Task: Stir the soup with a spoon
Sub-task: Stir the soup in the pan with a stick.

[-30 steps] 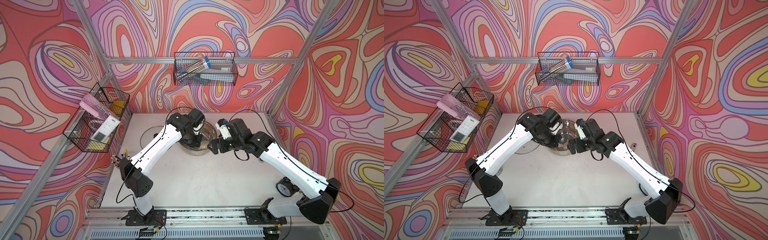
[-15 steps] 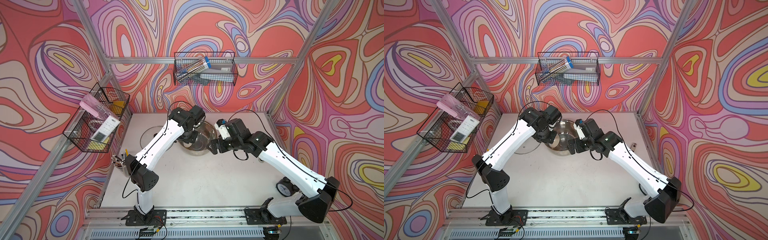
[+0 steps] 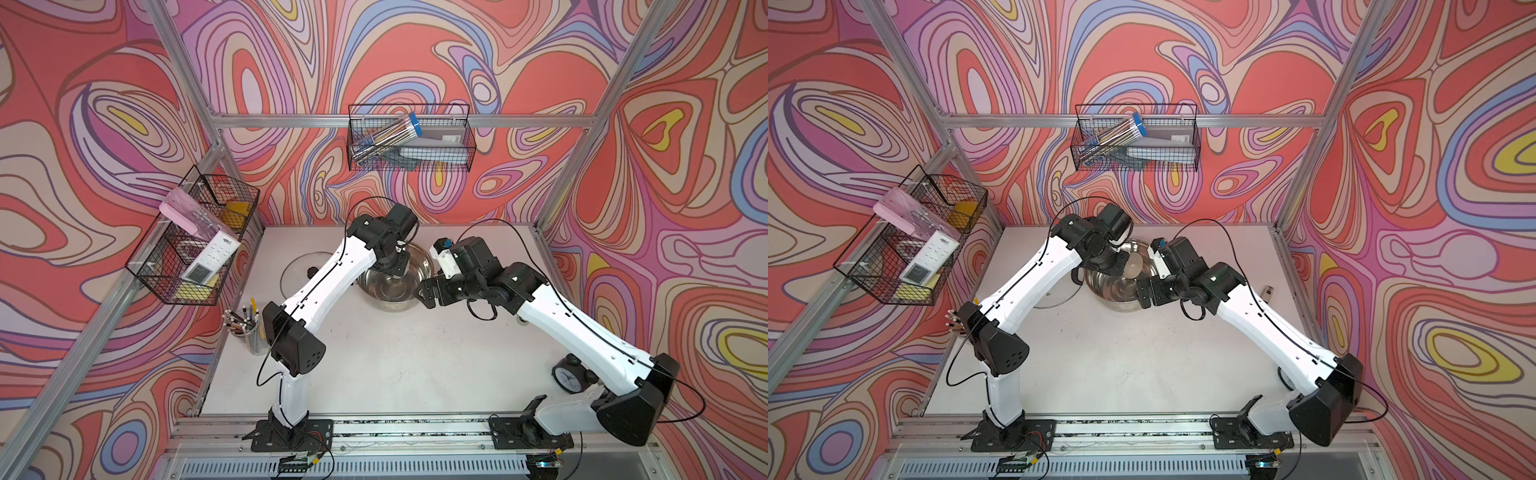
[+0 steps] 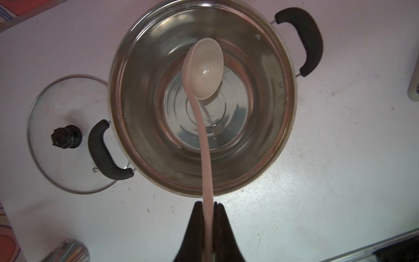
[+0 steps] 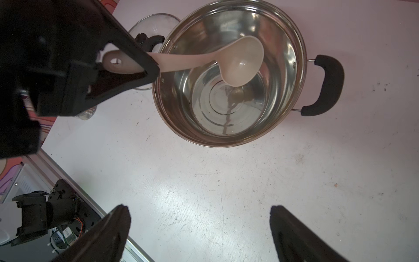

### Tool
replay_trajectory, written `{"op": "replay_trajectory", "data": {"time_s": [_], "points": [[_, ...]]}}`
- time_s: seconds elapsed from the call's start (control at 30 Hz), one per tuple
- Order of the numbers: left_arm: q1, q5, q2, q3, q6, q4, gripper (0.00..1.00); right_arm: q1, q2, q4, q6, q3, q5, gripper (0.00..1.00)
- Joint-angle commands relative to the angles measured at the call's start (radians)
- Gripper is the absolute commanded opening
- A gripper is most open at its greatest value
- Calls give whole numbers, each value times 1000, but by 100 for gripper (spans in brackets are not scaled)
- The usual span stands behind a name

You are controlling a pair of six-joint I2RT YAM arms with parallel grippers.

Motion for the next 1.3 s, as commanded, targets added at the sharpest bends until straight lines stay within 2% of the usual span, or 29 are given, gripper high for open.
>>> {"op": "replay_trajectory", "data": {"time_s": [0.0,0.3,0.53,0.7,0.93,1.1,1.27], "points": [[-3,124,10,26,-2,46,0,6,6,-5,2,30,16,98],[-14,207,-128,-152,-51,-1,0,6,23,7,4,41,9,98],[-14,105,-233,-263,-77,-124,0,9,38,25,11,43,-10,98],[-7,-77,-227,-232,-62,-228,0,18,57,37,16,46,-23,98],[17,-231,-155,-142,5,-210,0,24,60,26,12,64,-11,98],[23,-229,-82,-47,46,-96,0,26,50,14,16,62,0,98],[22,-110,7,64,46,-33,0,26,36,-4,14,66,24,98]]}}
